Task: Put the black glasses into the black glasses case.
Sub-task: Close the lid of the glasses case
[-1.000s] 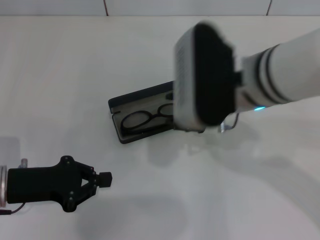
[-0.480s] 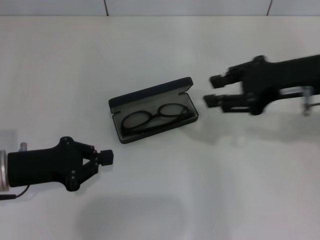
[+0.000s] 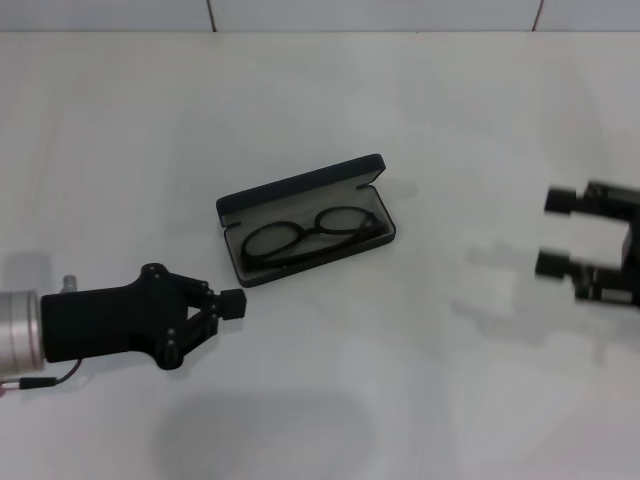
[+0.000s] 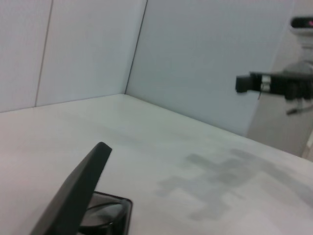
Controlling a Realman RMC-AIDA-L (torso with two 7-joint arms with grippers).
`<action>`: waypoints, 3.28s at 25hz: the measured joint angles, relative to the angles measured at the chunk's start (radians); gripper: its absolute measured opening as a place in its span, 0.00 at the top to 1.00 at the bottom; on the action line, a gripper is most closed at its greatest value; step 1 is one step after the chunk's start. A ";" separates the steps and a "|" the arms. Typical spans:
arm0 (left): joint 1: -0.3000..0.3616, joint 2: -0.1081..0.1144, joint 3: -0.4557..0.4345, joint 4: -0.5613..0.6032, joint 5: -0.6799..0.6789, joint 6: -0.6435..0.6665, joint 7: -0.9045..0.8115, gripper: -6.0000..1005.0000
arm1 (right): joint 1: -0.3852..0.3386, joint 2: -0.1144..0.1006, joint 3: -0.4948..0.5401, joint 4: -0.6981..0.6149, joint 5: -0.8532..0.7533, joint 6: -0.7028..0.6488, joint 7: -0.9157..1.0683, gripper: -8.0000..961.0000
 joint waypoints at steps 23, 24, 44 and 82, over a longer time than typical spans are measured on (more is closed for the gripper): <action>-0.083 -0.046 -0.001 -0.011 -0.018 -0.341 -0.001 0.99 | -0.016 0.027 -0.028 0.324 -0.137 0.165 -0.414 0.14; -0.086 -0.047 -0.002 -0.011 -0.019 -0.351 -0.001 0.99 | -0.015 0.028 -0.029 0.324 -0.137 0.165 -0.414 0.14; -0.124 -0.061 -0.049 -0.008 -0.036 -0.483 0.030 0.99 | 0.012 0.034 -0.041 0.342 -0.137 0.152 -0.410 0.14; -0.128 -0.107 -0.087 0.010 -0.224 -0.238 -0.089 0.99 | 0.010 0.032 -0.028 0.349 -0.116 0.178 -0.437 0.14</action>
